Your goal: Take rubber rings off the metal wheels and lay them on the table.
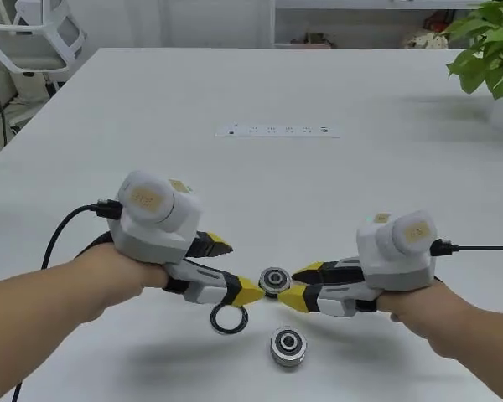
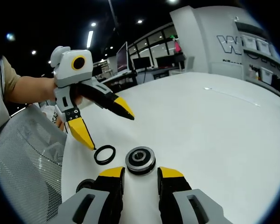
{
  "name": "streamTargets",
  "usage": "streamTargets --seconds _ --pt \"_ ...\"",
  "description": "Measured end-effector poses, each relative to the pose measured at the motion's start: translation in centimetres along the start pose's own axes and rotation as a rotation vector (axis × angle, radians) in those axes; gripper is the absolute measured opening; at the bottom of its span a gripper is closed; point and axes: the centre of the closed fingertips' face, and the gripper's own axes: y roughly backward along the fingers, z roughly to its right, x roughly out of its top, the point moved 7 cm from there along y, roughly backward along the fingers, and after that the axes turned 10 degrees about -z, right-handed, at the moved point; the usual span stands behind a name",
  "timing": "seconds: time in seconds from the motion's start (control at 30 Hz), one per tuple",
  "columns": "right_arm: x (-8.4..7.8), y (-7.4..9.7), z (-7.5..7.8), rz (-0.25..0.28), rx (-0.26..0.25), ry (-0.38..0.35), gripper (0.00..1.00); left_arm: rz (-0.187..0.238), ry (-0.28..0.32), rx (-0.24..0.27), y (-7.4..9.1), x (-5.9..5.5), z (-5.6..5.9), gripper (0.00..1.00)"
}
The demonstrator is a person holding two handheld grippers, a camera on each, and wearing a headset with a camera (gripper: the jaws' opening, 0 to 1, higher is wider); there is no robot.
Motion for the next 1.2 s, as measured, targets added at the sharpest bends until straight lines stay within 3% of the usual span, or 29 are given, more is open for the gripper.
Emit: streamTargets --seconds 0.6,0.8,1.2 --pt "-0.1 -0.2 0.0 0.006 -0.014 0.018 0.2 -0.003 -0.013 -0.023 -2.2 0.6 0.5 0.4" --pt "-0.2 -0.2 0.0 0.007 -0.014 0.018 0.2 -0.026 -0.028 -0.036 -3.1 0.6 0.9 0.37" --pt "-0.3 -0.3 0.0 0.023 -0.018 0.016 0.19 -0.04 -0.055 -0.02 -3.8 1.0 0.8 0.26"
